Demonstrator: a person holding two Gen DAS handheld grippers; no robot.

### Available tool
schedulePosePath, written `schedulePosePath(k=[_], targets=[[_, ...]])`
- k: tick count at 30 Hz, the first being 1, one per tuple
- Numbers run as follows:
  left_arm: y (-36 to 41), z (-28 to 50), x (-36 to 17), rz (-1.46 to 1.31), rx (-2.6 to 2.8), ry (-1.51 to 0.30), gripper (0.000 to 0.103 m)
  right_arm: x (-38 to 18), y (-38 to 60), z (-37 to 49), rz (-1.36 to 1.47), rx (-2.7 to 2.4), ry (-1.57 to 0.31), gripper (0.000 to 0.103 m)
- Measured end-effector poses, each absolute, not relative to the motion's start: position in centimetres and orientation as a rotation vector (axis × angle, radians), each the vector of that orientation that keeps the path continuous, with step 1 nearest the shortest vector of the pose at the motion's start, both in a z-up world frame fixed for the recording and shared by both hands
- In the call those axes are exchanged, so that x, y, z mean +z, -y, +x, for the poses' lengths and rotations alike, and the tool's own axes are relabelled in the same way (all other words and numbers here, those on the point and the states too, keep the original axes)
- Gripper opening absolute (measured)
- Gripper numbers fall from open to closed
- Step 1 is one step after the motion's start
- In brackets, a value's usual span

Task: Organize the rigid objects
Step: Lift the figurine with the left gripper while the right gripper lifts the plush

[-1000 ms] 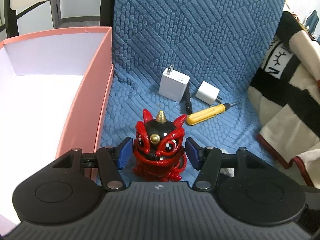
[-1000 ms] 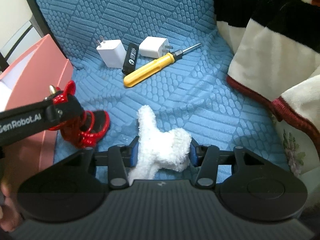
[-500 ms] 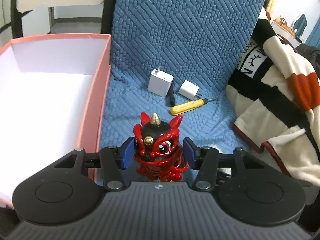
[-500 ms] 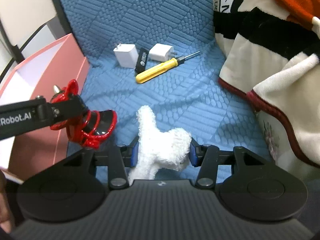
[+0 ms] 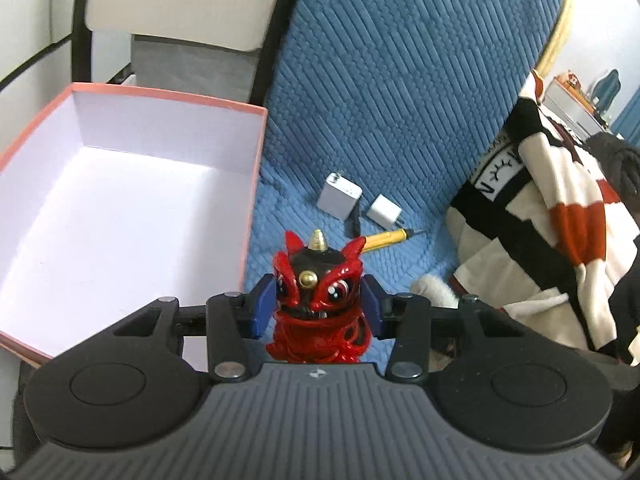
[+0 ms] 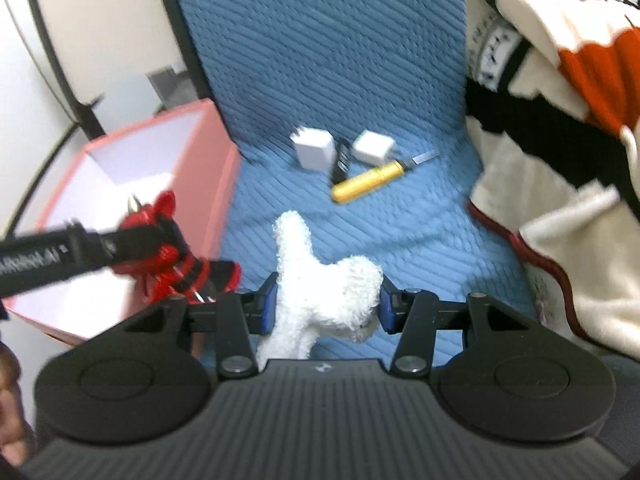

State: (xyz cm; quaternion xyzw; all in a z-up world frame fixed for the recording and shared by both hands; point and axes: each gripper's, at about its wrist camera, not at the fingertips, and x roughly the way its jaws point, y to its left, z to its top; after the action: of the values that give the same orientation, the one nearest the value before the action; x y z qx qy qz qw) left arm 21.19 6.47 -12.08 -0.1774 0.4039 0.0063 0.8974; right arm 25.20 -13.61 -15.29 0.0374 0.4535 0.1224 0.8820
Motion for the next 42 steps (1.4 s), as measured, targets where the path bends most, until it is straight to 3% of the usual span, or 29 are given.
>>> schedulePosePath(k=[1,6,15,24,26,29,37,39,42], targets=[[-7.0,21.1,-11.6,-0.375,0.018,-0.827,0.036,-14.6,13.3,25.3,0.078,0.266,-0.934,0.051],[-10.0,21.4,-9.2,-0.387,0.032,-0.787,0.022,-11.6,10.8,26.0,0.06,0.32,-0.884,0.051],[-13.3,21.1,-8.9,-0.403,0.034,-0.789,0.022,-10.8,8.7,27.4,0.076,0.322,-0.868,0.051],[-9.4,21.1,-13.0,-0.41,-0.03,-0.843,0.023,-14.8,12.5,27.1,0.093,0.245,-0.941,0.051],[-8.1,21.3,-13.9,-0.407,-0.044,-0.867,0.025,-15.8,13.5,26.9,0.095,0.232,-0.956,0.051],[-5.8,21.5,-15.2,-0.377,-0.069,-0.895,0.042,-17.1,15.0,26.6,0.096,0.224,-0.973,0.051],[-1.4,22.4,-18.5,-0.239,-0.019,-0.94,0.057,-20.1,17.3,26.9,0.125,0.212,-0.988,0.051],[-0.5,22.6,-19.0,-0.176,0.013,-0.926,0.067,-20.7,17.6,27.1,0.131,0.202,-0.997,0.051],[0.5,23.1,-19.6,-0.099,0.057,-0.915,0.068,-21.5,17.9,27.3,0.158,0.202,-1.0,0.051]])
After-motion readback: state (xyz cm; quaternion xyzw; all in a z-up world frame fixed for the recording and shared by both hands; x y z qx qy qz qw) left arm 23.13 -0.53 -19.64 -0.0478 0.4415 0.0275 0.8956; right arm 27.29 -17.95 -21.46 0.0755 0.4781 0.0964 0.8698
